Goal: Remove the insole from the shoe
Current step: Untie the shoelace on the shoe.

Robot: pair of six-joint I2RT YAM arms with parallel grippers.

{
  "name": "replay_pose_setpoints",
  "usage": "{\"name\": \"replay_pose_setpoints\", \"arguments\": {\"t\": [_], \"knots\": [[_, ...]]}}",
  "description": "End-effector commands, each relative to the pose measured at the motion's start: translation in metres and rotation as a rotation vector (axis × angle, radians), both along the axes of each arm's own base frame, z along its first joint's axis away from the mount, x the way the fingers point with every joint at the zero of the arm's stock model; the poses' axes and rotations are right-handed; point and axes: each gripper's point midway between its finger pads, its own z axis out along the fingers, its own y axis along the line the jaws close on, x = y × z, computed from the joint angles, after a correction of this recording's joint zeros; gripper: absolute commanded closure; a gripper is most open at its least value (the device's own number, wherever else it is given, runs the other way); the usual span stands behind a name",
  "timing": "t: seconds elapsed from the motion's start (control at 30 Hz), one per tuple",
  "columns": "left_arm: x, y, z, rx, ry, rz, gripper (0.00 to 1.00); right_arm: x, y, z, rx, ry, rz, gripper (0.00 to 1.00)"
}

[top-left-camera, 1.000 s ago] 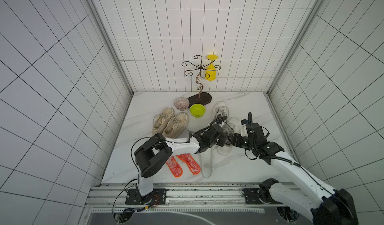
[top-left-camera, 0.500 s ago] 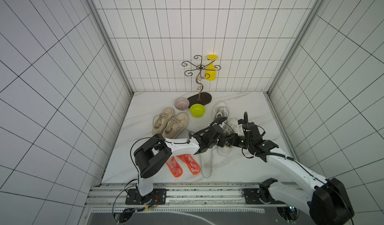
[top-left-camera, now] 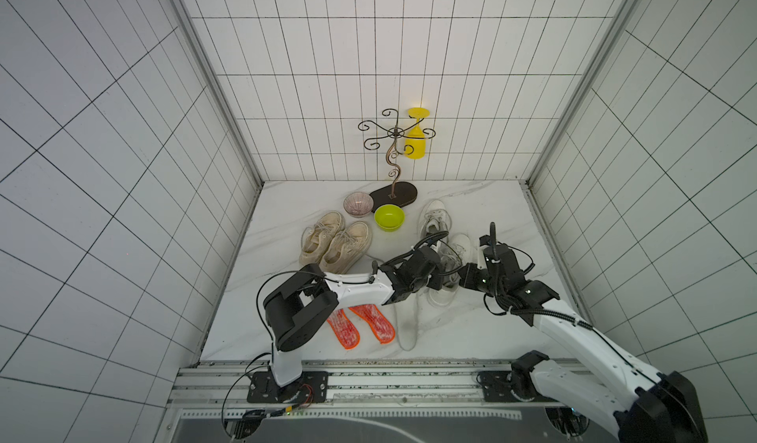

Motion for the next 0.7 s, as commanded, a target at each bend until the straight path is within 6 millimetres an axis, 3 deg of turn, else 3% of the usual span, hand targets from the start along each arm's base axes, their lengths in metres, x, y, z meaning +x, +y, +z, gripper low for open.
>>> {"name": "replay_pose_setpoints", "arguments": {"t": [0.0, 0.23, 0.33, 0.53, 0.67], "knots": [[0.01, 0.001, 0.027, -0.064, -0.046, 0.049, 1.0, -0.011, -0.022, -0.018, -0.104, 0.036, -0.051, 1.0], [0.01, 0.0, 0.027, -0.064, -0.043, 0.045, 1.0, -0.005, -0.03, 0.004, -0.119, -0.03, -0.085, 1.0], [0.009, -0.001, 0.026, -0.065, -0.039, 0.038, 1.0, -0.003, -0.032, 0.004, -0.124, -0.026, -0.087, 1.0], [0.001, -0.012, 0.03, -0.095, -0.039, -0.021, 1.0, 0.001, 0.008, 0.016, 0.018, -0.028, 0.063, 1.0], [-0.004, -0.019, 0.031, -0.098, -0.045, -0.052, 1.0, 0.015, 0.011, 0.053, 0.066, -0.121, 0.046, 1.0]]}}
